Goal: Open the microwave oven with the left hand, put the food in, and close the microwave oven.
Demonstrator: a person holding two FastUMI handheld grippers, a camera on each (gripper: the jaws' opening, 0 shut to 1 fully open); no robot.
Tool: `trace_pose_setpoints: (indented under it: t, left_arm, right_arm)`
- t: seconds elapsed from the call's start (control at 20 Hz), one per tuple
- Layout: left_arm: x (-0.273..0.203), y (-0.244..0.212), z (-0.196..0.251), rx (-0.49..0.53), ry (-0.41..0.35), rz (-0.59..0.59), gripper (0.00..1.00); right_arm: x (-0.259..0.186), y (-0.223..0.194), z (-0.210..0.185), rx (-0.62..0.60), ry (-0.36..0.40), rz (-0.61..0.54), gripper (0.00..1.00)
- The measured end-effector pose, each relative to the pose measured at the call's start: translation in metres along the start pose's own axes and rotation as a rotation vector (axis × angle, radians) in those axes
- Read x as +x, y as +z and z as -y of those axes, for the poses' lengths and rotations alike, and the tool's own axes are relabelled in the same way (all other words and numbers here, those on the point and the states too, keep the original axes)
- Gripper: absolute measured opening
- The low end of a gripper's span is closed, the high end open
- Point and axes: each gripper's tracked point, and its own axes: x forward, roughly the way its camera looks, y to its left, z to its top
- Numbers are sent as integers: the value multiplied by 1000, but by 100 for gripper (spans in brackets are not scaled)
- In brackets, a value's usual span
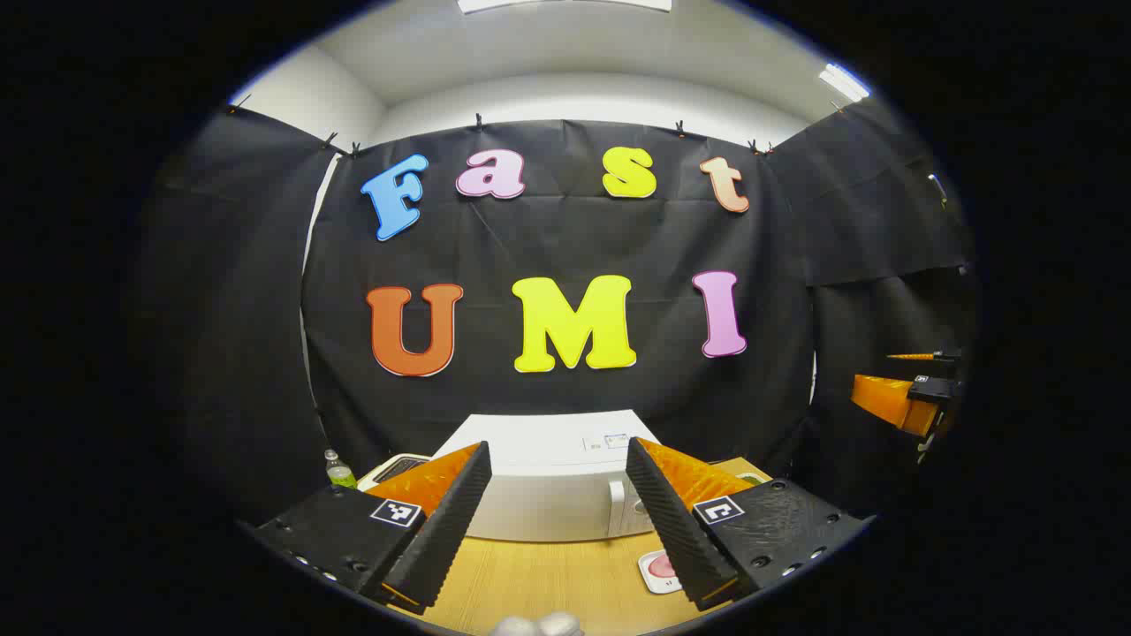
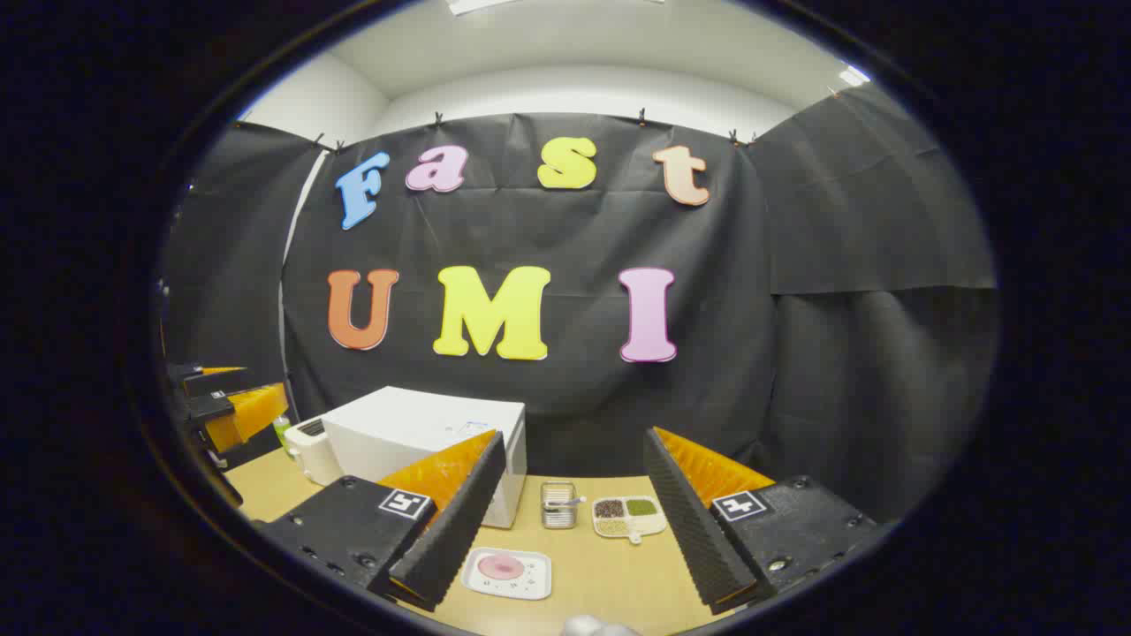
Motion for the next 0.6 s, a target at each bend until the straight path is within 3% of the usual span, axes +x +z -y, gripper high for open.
trace_pose_setpoints:
  t: [0.05, 0.1, 0.15, 0.2, 0.25, 0.3, 0.6]
  left_arm:
    - [1, 1, -2, 3, 2, 0, 96]
    - [2, -1, -3, 3, 3, -2, 96]
    - [2, -1, -4, 0, 4, -2, 96]
    - [3, -1, -5, -2, 6, -2, 96]
    - [3, -1, -7, -3, 14, -2, 96]
    - [3, -2, -9, -7, 17, -2, 96]
    - [3, -3, -7, -7, 15, -3, 96]
  right_arm:
    - [-1, 0, -3, -2, 3, -2, 100]
    - [0, 0, -4, -2, 6, -1, 96]
    - [0, 0, -5, -2, 6, -4, 100]
    - [1, 0, -5, -3, 7, -5, 96]
    - [1, 1, -5, -5, 6, -5, 100]
    - [0, 2, -4, -6, 5, -2, 96]
    - [0, 3, -4, -12, 8, 2, 100]
